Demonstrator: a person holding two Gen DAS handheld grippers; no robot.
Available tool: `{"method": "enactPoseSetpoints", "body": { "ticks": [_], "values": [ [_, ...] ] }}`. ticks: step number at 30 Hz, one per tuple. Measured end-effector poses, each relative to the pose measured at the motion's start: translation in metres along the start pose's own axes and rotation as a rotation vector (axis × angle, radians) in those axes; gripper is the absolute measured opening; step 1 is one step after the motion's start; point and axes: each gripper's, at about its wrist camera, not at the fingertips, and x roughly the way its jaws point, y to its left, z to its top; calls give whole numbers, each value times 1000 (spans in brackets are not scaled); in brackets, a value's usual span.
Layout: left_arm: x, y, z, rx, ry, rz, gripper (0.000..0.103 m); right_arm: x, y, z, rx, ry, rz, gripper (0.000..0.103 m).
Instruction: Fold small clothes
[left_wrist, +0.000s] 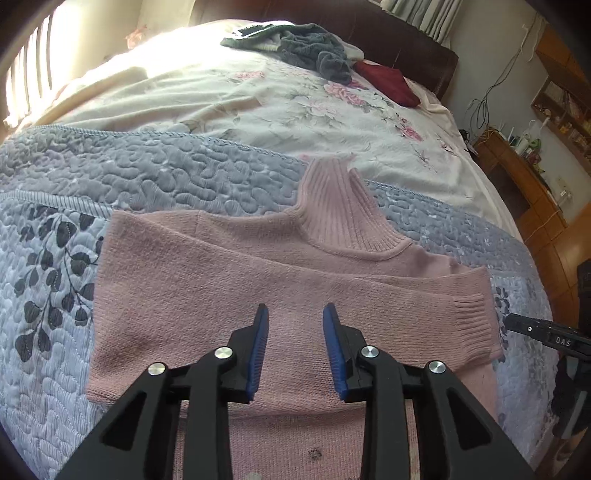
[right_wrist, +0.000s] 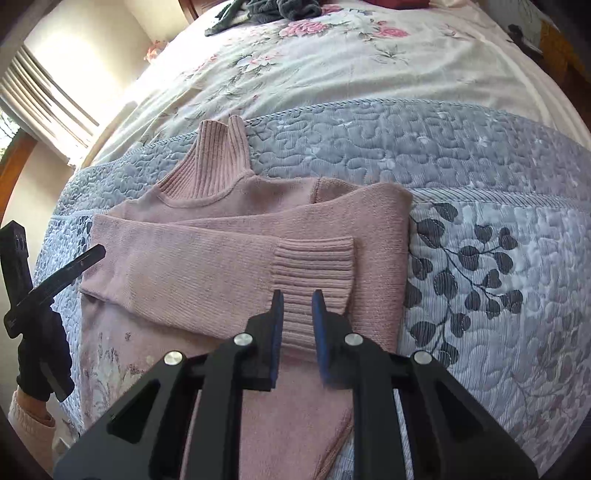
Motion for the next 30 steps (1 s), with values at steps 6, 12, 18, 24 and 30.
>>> {"method": "enactPoseSetpoints", "body": {
  "ticks": [6, 12, 18, 24, 30],
  "values": [
    [40, 0, -16, 25, 104, 54, 31, 36, -15, -11, 28, 87, -59, 15],
    [48, 15, -26, 8, 99, 10, 31, 46, -25, -19, 2, 101, -43, 12],
    [28, 6, -2, 73, 79, -2, 34, 29, -15, 7, -31, 87, 31, 21],
    [39, -5, 71, 124, 35, 2, 50, 36, 1, 87, -20, 26, 130, 35],
    [93, 4, 119, 92, 81, -5, 50, 96, 22, 162, -14, 63, 179, 43]
  ]
}}
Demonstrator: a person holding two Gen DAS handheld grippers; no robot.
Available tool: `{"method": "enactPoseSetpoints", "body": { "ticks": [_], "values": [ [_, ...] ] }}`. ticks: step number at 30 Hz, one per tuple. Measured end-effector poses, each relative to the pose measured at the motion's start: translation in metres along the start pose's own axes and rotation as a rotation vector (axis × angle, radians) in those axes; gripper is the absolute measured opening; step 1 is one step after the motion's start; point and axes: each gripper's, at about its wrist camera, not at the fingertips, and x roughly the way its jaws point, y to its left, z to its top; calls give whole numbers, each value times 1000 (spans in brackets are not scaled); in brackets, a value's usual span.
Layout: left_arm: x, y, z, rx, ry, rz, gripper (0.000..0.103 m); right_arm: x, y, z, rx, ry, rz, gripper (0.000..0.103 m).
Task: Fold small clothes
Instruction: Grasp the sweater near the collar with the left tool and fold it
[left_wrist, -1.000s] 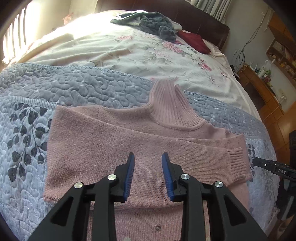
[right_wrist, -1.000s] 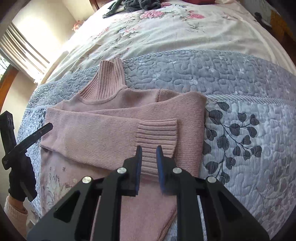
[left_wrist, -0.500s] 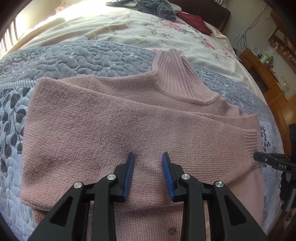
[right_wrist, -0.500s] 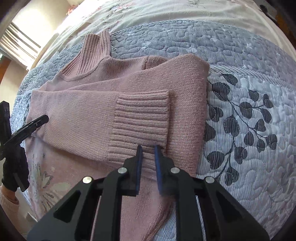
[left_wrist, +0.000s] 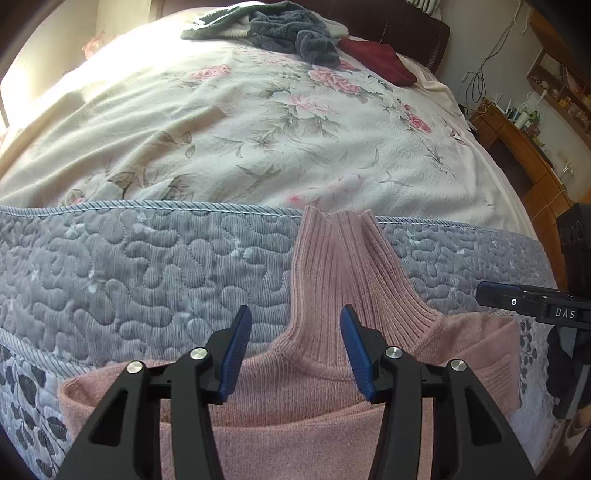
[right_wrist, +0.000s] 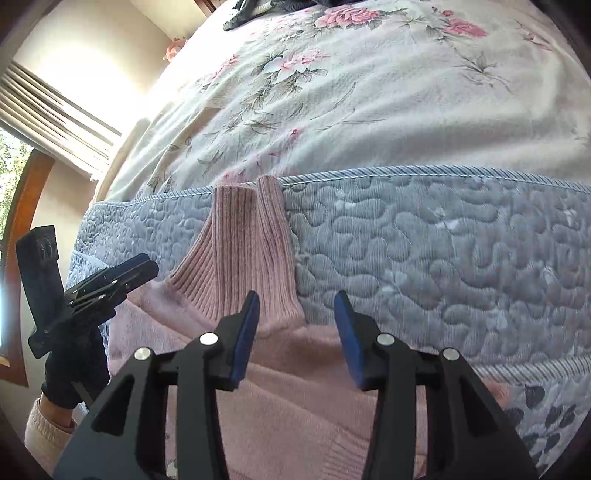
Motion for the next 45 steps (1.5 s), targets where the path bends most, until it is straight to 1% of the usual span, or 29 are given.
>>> {"method": "enactPoseSetpoints", "body": {
  "ticks": [3, 5, 7, 9, 12, 13, 14, 15, 16, 17, 19, 21, 23, 25, 26, 29, 32, 36, 41, 42, 44, 45],
  "values": [
    [27, 1, 10, 0, 29, 0, 50, 29, 9, 20, -31, 18, -3, 43],
    [42, 2, 12, 1, 43, -19, 50, 45, 13, 28, -31, 20, 25, 43],
    [57, 2, 14, 5, 59, -20, 50, 58, 15, 34, -25, 19, 34, 43],
    [68, 3, 15, 12, 71, -18, 50, 71, 16, 40, -27, 25, 19, 46],
    [76, 3, 19, 20, 64, -25, 49, 87, 17, 44, -44, 41, -21, 46],
    [76, 2, 20, 20, 63, -28, 48, 90, 18, 46, -52, 32, -27, 40],
    [77, 2, 21, 27, 59, -25, 33, 90, 19, 46, -61, 21, -27, 31],
    [78, 1, 23, 36, 63, -25, 12, 90, 19, 47, -67, 22, -5, 11],
    [79, 0, 23, 34, 81, -57, 9, 87, 19, 47, -63, 19, 6, 12],
    [78, 0, 23, 28, 80, -69, 9, 83, 19, 47, -67, 3, 8, 11],
    [69, -3, 23, 38, 44, -90, 8, 67, 20, 43, -80, -34, 24, 11],
    [49, -5, 20, 31, -18, -127, 8, 44, 19, 38, -79, -85, 76, 11],
    [22, -8, 15, 36, -97, -172, 8, 17, 22, 27, -110, -139, 124, 11],
    [-7, -11, 5, 74, -169, -203, 8, -7, 26, 11, -156, -176, 155, 11],
    [-18, -13, 0, 94, -190, -210, 8, -17, 29, 2, -175, -193, 166, 11],
    [-44, -16, -25, 127, -228, -247, 8, -38, 38, -27, -226, -219, 191, 11],
    [-64, -15, -55, 148, -252, -279, 8, -51, 45, -57, -264, -220, 218, 11],
    [-74, -5, -93, 149, -236, -271, 8, -54, 55, -103, -349, -188, 161, 11],
    [-60, 8, -133, 150, -132, -226, 8, -29, 59, -149, -413, -71, 74, 11],
    [-58, 11, -141, 146, -105, -222, 8, -25, 57, -158, -418, -48, 60, 14],
    [-59, 16, -159, 135, -71, -213, 8, -21, 52, -172, -406, -11, 51, 16],
    [-60, 20, -164, 119, -54, -222, 8, -23, 49, -177, -387, -2, 59, 16]
  ]
}}
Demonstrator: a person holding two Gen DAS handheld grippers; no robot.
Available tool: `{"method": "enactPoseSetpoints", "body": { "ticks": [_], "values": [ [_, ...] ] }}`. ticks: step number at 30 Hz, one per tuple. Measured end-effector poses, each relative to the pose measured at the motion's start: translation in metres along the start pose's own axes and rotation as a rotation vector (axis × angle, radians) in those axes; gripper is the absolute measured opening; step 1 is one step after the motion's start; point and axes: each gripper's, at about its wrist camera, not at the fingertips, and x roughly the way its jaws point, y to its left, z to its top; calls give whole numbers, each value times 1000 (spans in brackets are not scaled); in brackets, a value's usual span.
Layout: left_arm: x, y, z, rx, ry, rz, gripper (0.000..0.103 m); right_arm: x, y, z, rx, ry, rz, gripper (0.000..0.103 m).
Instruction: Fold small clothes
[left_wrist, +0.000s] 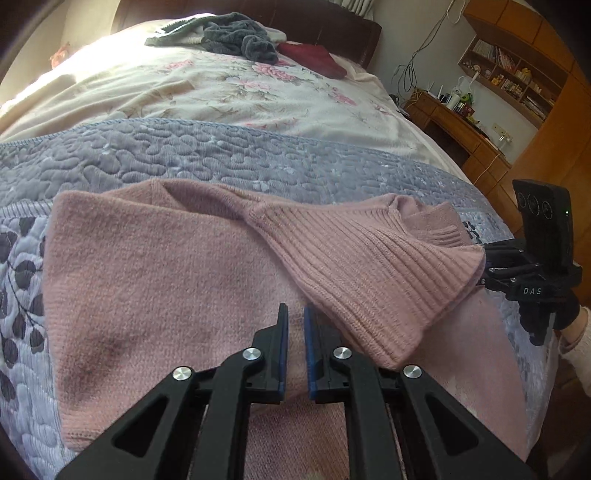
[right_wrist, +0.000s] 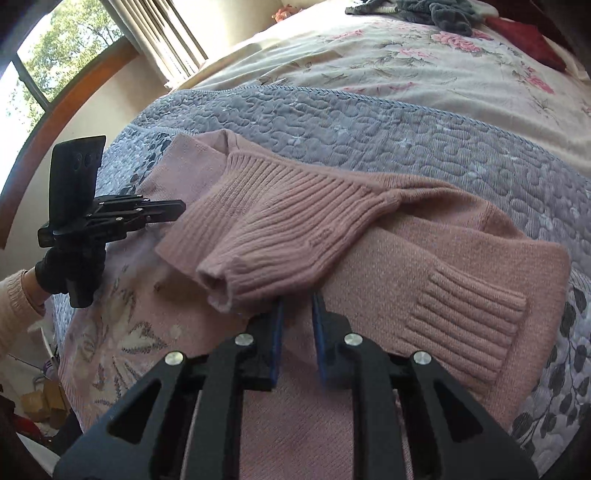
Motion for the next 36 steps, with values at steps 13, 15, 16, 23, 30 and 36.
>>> {"method": "enactPoseSetpoints", "body": {
  "ticks": [13, 15, 16, 23, 30, 36],
  "values": [
    [28, -9, 4, -338, 134, -153, 41, 15, -32, -10, 545, 2, 343, 36],
    [31, -10, 2, -359, 129, -163, 17, 24, -35, -11, 585, 12, 369, 17],
    [33, -10, 2, -370, 136, -171, 11, 24, -34, -10, 582, 8, 371, 12],
    [14, 1, 12, -289, 120, -133, 8, -11, -30, -7, 446, 20, 180, 8],
    [30, 2, 5, -229, 176, -46, 11, 25, -23, -21, 420, 105, 87, 9],
    [5, -10, -6, -278, 161, -21, 39, -9, -6, -32, 374, 42, 62, 17]
  ]
}}
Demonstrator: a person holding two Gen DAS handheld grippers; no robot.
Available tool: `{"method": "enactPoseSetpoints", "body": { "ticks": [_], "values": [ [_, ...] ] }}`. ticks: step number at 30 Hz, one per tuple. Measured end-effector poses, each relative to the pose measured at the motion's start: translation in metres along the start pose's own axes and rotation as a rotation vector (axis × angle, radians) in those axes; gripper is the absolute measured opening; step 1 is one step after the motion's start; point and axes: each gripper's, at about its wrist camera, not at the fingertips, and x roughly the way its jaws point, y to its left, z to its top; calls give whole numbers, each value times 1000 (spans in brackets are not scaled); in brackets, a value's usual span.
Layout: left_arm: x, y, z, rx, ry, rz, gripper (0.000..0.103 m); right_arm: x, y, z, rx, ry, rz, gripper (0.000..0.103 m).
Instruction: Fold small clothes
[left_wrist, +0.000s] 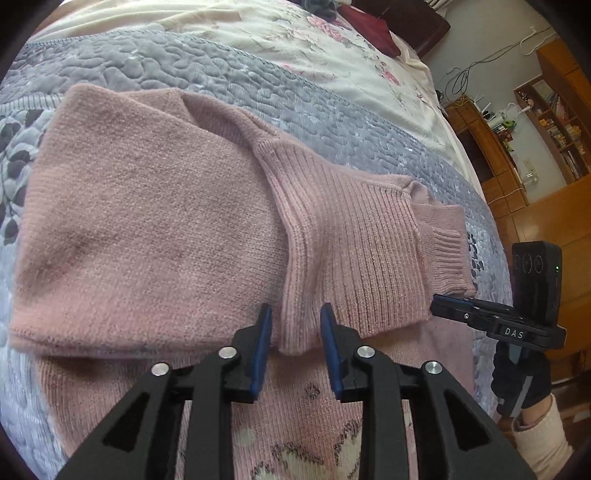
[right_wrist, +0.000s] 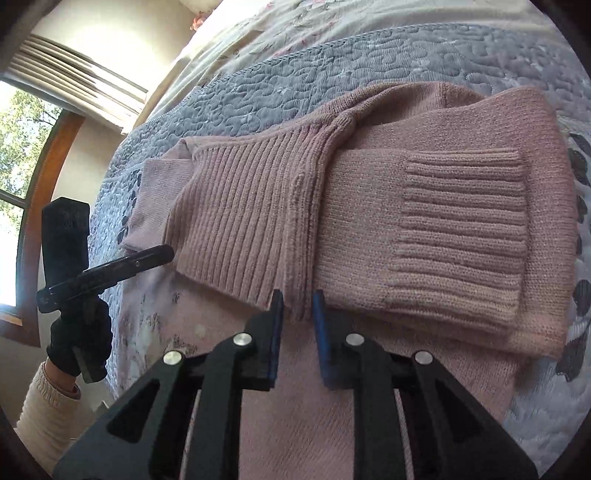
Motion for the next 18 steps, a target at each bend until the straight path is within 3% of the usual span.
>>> {"method": "enactPoseSetpoints", "body": {
  "ticks": [2, 5, 11, 18],
  "values": [
    [-21, -7, -20, 6, -42, 19, 48, -27, 6, -20, -17, -42, 1, 18],
    [-55, -20, -64, 48, -101, 95, 50, -63, 16, -66, -48, -98, -36, 20],
    [-112, -24, -167, 40, -170, 260, 58, -110, 28, -177, -49, -160, -214, 35],
    [-159, -6, -261, -37, -162, 324, 58, -136, 29, -279, 101, -180, -175, 42]
  ]
}}
